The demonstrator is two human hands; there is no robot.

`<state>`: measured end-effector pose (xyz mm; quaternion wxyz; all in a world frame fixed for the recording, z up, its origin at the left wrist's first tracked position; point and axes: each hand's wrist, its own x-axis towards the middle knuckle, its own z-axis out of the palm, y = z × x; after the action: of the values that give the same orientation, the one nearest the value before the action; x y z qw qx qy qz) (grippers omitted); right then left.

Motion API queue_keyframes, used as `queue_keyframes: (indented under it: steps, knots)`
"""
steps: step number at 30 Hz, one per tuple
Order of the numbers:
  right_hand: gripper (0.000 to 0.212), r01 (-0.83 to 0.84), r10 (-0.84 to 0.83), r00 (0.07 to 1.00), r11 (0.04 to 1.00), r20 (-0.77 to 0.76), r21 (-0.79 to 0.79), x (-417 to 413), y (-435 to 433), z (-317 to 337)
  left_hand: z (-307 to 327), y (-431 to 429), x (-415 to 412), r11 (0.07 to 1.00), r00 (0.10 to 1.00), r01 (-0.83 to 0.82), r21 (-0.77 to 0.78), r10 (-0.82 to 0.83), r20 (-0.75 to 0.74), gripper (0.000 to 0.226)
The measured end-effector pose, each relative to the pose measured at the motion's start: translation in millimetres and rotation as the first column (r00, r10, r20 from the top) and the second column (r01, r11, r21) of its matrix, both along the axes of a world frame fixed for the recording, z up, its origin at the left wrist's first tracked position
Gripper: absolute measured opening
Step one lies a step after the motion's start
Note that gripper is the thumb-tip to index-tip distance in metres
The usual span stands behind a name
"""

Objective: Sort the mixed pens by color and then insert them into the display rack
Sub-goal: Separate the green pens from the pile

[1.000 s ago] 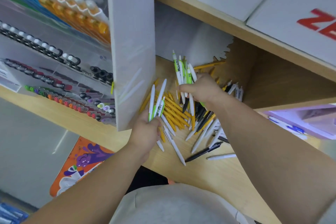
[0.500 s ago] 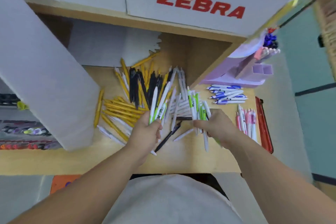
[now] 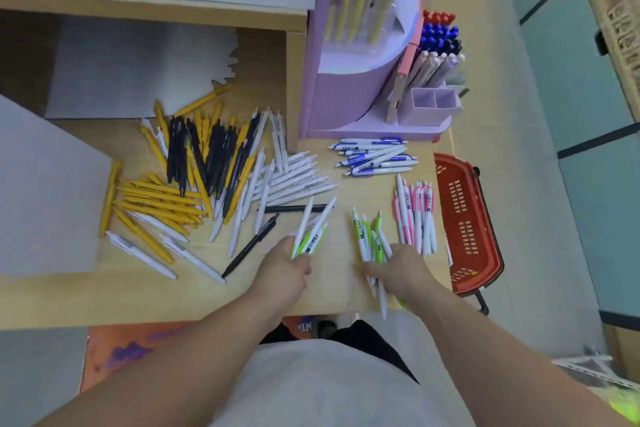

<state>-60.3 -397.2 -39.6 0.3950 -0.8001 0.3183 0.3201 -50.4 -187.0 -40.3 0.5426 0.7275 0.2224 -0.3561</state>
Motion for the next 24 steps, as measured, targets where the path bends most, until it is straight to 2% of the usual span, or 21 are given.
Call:
queue_keyframes:
  steps: [7, 12, 17, 20, 24]
  knots:
    - [0.038, -0.18, 0.18, 0.981, 0.984, 0.077, -0.003, 8.5, -15.7, -21.4, -18.8, -40.6, -17.8, 0.98, 0.988, -0.154, 0.129, 0.156, -0.005, 0.011]
    - [0.036, -0.309, 0.314, 0.943, 0.949, 0.112, -0.056, 8.0, -24.2, -24.5, -25.4, -56.8, -21.1, 0.951, 0.986, -0.164, 0.26, 0.156, 0.052, 0.016]
    - [0.031, -0.399, 0.404, 0.902, 0.915, 0.151, -0.061, 8.8, -28.5, -22.3, -19.4, -68.3, -15.1, 0.908, 0.993, -0.054, 0.415, 0.005, 0.118, 0.027]
    - [0.018, -0.371, 0.359, 0.906, 0.928, 0.224, 0.013, 11.6, -29.6, -21.4, -19.8, -71.9, -11.1, 0.89, 0.986, -0.005, 0.456, -0.071, 0.149, 0.031]
    - [0.02, -0.315, 0.285, 0.925, 0.945, 0.252, 0.091, 12.0, -34.9, -22.9, -19.2, -71.8, -7.5, 0.869, 0.976, 0.082, 0.489, -0.17, 0.139, 0.035]
